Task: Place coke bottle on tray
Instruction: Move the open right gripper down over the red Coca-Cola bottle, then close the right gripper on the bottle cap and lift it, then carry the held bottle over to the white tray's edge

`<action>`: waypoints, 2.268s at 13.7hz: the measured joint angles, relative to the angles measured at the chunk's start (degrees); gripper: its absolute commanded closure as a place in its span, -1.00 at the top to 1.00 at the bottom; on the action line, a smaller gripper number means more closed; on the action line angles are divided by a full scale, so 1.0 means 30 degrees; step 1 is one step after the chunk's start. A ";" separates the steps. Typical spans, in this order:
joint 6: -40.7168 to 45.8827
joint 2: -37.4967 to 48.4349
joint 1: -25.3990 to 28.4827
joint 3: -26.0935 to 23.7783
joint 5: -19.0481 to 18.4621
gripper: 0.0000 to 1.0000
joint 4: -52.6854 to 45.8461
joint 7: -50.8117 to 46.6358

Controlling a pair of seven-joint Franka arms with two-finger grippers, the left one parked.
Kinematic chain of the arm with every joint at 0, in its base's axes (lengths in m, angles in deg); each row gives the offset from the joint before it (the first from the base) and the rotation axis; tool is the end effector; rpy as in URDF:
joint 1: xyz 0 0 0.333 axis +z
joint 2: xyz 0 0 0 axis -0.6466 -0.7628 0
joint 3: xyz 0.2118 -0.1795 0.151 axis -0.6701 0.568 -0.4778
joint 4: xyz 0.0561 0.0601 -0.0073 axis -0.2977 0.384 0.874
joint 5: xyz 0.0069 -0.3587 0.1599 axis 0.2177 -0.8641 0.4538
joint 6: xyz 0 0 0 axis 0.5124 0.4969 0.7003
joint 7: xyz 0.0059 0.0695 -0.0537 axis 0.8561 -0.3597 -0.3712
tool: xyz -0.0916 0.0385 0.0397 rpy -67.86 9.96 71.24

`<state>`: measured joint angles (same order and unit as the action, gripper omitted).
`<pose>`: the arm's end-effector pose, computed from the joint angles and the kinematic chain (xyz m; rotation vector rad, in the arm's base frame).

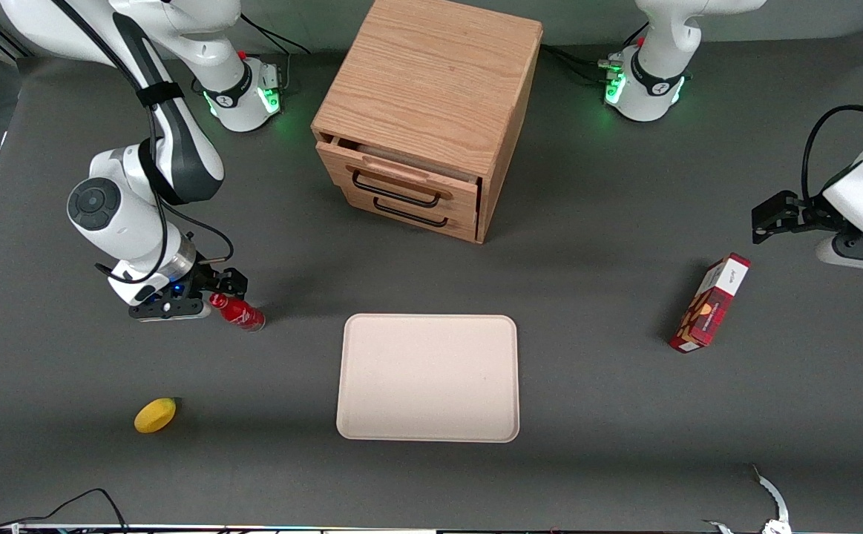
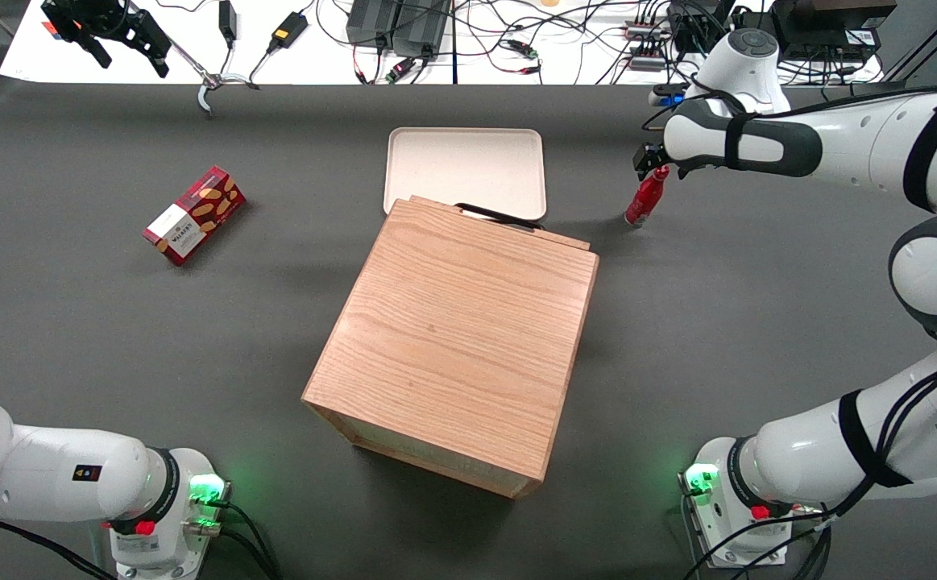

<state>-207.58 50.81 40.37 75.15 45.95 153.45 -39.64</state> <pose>0.5662 0.0893 0.3294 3.1368 0.0566 0.1180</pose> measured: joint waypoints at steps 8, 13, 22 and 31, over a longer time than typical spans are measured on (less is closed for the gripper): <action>-0.0105 0.0002 -0.0044 0.0000 -0.0022 -1.00 0.0020 0.0076; -0.0104 0.0011 -0.0045 0.0000 -0.0023 -1.00 0.0019 0.0079; 0.7618 0.1257 -0.0117 -0.0001 -0.0023 -1.00 -0.5098 0.0079; 1.6181 0.1374 -0.0221 -0.0004 0.0000 -1.00 -1.3134 0.0079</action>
<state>-159.03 54.93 39.71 75.14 45.95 114.05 -39.40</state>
